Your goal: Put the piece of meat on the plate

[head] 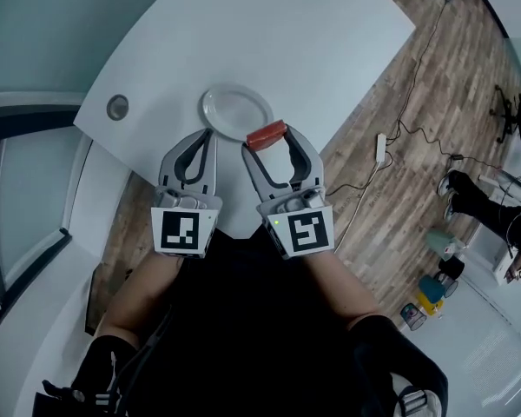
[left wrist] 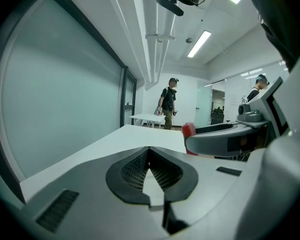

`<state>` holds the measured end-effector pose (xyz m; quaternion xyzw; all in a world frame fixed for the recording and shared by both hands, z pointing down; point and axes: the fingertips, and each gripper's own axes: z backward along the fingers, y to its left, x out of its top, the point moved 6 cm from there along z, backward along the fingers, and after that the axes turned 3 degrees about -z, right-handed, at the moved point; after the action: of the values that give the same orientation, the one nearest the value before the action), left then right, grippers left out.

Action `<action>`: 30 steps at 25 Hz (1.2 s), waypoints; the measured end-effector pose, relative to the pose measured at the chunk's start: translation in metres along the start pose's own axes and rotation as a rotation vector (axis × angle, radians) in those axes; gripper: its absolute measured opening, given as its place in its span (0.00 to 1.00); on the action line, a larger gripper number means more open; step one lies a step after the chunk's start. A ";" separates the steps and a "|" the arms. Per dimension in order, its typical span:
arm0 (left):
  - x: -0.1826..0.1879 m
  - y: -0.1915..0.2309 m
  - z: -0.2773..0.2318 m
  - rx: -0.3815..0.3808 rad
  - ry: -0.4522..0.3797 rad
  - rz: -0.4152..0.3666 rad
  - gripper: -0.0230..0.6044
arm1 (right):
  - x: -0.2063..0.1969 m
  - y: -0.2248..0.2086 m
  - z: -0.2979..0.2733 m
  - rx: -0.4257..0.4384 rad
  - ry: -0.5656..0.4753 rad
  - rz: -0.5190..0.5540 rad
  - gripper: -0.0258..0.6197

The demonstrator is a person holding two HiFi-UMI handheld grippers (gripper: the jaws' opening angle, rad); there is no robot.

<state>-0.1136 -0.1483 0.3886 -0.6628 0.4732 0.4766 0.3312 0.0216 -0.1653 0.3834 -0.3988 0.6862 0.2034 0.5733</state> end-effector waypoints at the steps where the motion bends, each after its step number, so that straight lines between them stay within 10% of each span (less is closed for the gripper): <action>1: -0.003 0.001 -0.002 0.006 0.007 -0.003 0.02 | -0.004 -0.002 -0.003 0.007 0.014 -0.001 0.48; 30: -0.081 0.023 -0.065 0.038 0.165 0.049 0.02 | -0.087 -0.023 -0.080 0.112 0.302 0.055 0.48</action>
<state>-0.1226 -0.1885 0.4864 -0.6816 0.5240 0.4190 0.2920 -0.0082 -0.2103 0.4907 -0.3734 0.7854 0.1180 0.4794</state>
